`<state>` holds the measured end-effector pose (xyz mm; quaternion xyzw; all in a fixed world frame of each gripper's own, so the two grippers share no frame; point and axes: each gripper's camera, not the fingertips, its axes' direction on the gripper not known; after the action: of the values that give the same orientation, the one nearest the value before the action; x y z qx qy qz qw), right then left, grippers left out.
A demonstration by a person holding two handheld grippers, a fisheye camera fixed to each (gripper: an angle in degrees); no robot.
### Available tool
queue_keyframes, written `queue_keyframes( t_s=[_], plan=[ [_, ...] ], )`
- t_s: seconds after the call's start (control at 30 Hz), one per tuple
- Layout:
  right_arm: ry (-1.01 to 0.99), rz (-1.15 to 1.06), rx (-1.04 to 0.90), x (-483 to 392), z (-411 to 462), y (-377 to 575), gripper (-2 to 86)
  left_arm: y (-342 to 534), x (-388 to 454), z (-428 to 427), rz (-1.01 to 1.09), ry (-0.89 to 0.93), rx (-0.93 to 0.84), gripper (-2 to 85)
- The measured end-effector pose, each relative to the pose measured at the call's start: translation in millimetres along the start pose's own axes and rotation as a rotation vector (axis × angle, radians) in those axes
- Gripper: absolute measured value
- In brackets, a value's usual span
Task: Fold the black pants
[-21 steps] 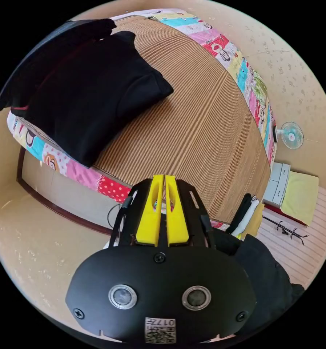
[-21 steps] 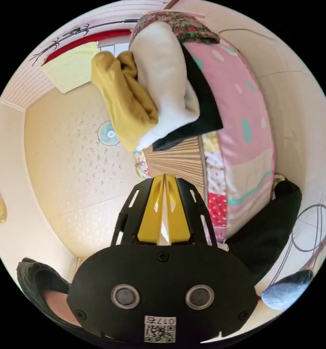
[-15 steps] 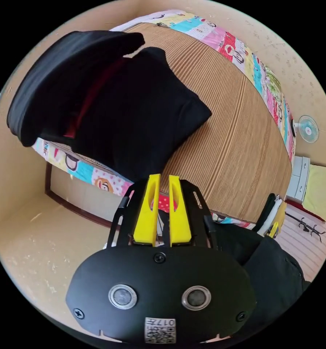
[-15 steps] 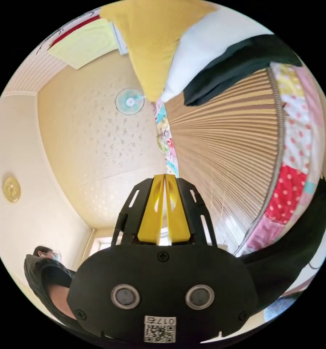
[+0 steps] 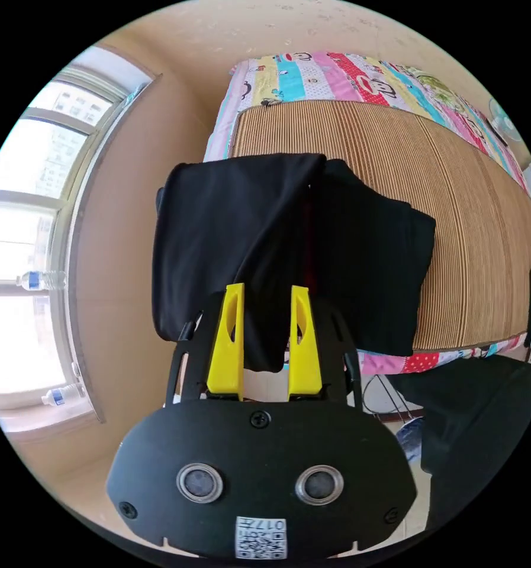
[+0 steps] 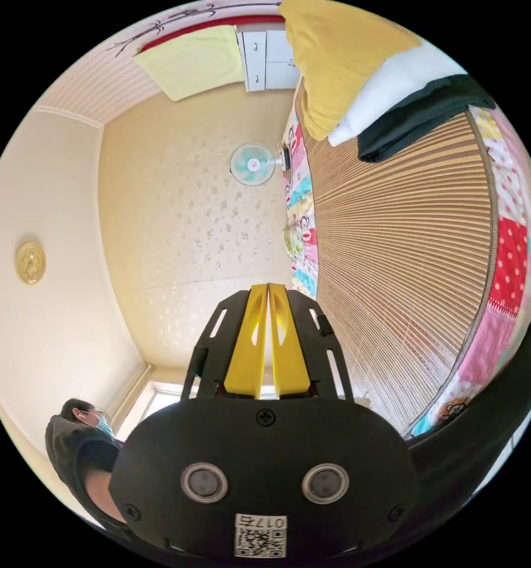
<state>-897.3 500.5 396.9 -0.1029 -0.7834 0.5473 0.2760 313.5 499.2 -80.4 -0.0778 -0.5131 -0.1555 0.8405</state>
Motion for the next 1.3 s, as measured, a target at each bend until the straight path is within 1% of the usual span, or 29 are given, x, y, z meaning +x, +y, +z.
queue_keyframes(
  t_s=[0.07,0.13,0.2,0.23,0.27,0.3,0.33,0.37,0.43,0.5,0.53,0.57,0.6,0.67,0.7,0.77,0.8,0.87,0.97,1.07,1.13,1.2,1.3],
  plan=[
    [-0.027,-0.008,0.051,-4,-14,12,0.3,17,13,-28,0.025,-0.025,0.096,13.3],
    [-0.029,-0.023,0.043,-11,-29,23,0.3,23,12,-36,-0.020,-0.056,0.087,14.6],
    [0.009,-0.030,0.047,-16,-40,31,0.3,24,7,-38,-0.083,-0.041,0.059,16.3],
    [0.018,-0.034,0.065,-18,-47,36,0.4,24,4,-35,-0.097,0.015,0.036,17.1],
    [0.012,-0.034,0.077,-19,-50,38,0.4,22,4,-25,-0.108,0.043,-0.025,17.1],
    [-0.013,-0.030,0.103,-18,-56,43,0.4,21,5,-17,-0.111,0.037,-0.073,17.1],
    [-0.042,-0.025,0.127,-16,-59,47,0.4,20,6,5,-0.118,0.008,-0.192,16.4],
    [-0.054,-0.021,0.137,-15,-61,49,0.4,23,6,16,-0.116,-0.001,-0.239,15.7],
    [-0.079,-0.002,0.152,-13,-61,53,0.4,26,1,15,-0.146,0.028,-0.273,14.0],
    [-0.094,-0.001,0.135,-14,-57,52,0.4,31,-11,-1,-0.186,0.080,-0.247,10.3],
    [-0.107,-0.007,0.112,-16,-54,50,0.4,38,-24,-17,-0.227,0.156,-0.192,6.2],
    [-0.113,-0.011,0.098,-18,-53,48,0.4,44,-39,-30,-0.258,0.283,-0.140,5.5],
    [-0.123,-0.021,0.070,-21,-50,44,0.4,49,-49,-37,-0.278,0.346,-0.108,5.1],
    [-0.137,-0.039,0.031,-26,-47,37,0.4,66,-87,-66,-0.375,0.596,0.049,4.0],
    [-0.150,-0.052,0.007,-30,-45,32,0.4,70,-95,-74,-0.389,0.649,0.092,3.7],
    [-0.175,-0.071,-0.027,-36,-41,23,0.4,82,-116,-114,-0.416,0.857,0.307,3.0],
    [-0.195,-0.084,-0.051,-42,-37,17,0.4,84,-118,-124,-0.417,0.907,0.355,2.7],
    [-0.223,-0.110,-0.109,-52,-28,7,0.4,86,-108,-160,-0.383,1.085,0.524,1.6],
    [-0.230,-0.168,-0.225,-75,-11,-7,0.4,85,-70,-208,-0.273,1.255,0.701,0.6],
    [-0.219,-0.235,-0.372,-103,8,-18,0.5,85,-25,-252,-0.160,1.390,0.827,0.3],
    [-0.205,-0.314,-0.494,-129,23,-24,0.4,88,0,-277,-0.114,1.434,0.864,0.1],
    [-0.173,-0.378,-0.590,-148,35,-26,0.5,98,25,-305,-0.073,1.433,0.932,-0.2],
    [-0.114,-0.479,-0.734,-178,56,-22,0.5,114,59,-339,0.008,1.508,0.997,-0.3]
  ],
)
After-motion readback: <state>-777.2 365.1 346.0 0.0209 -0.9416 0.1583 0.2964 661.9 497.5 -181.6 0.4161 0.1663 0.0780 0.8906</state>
